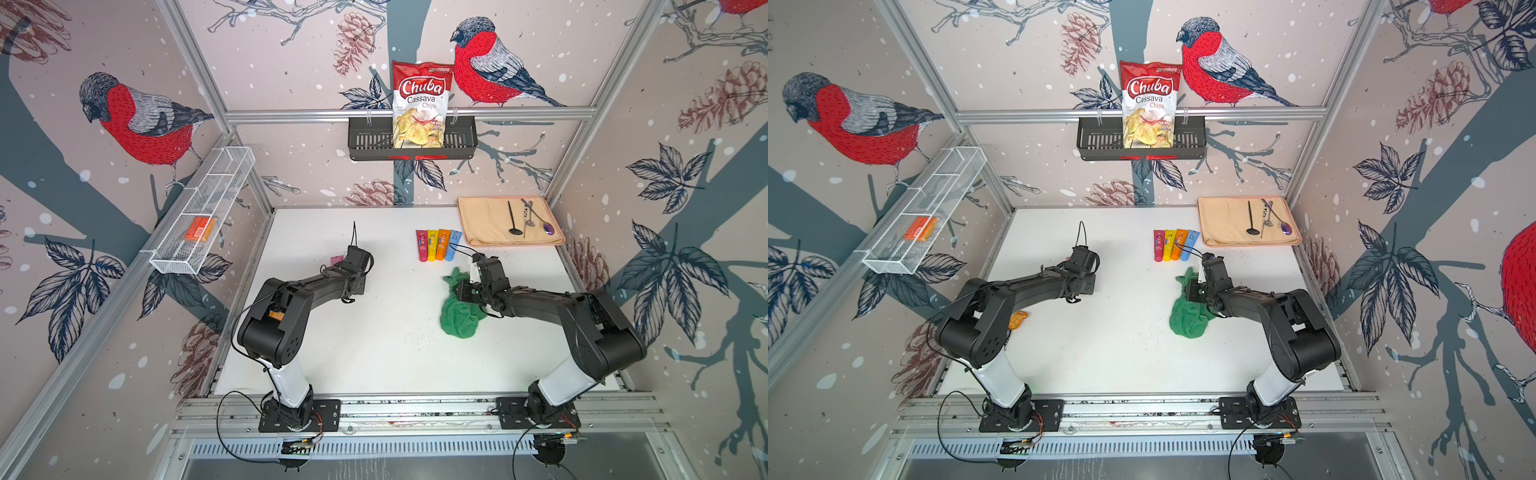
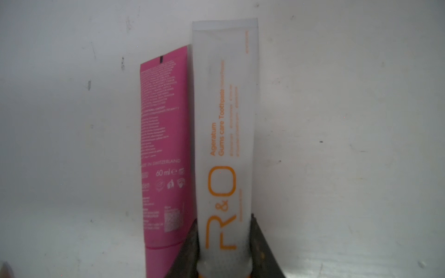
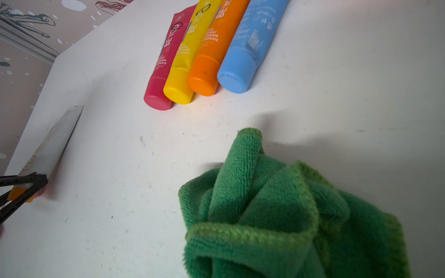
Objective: Wipe the surface of the toothpaste tube
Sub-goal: Place the toothpaste at the center of the board.
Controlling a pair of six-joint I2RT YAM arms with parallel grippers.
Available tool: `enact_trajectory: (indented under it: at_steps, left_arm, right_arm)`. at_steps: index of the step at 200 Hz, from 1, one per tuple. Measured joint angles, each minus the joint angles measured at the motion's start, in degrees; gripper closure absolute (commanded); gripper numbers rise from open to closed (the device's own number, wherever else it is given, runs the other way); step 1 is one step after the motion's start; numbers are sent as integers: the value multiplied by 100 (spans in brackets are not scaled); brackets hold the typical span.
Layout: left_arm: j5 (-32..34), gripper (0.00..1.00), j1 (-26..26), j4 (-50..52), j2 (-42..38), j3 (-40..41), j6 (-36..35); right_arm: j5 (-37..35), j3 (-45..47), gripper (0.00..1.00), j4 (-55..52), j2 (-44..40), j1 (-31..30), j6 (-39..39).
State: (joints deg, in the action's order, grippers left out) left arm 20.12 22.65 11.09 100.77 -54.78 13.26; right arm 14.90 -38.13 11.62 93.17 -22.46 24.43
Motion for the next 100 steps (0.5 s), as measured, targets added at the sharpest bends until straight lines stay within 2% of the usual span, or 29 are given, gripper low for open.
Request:
enact_trajectory:
  at_steps: [55,100]
  left_arm:
    - [7,80,-96,-17,111,4,37]
    - [179,71,-138,-9,90,72,142]
  right_arm:
    - [57,-46,87,22,68,0,-2]
    - [68,-52,87,26,85,-4,-2]
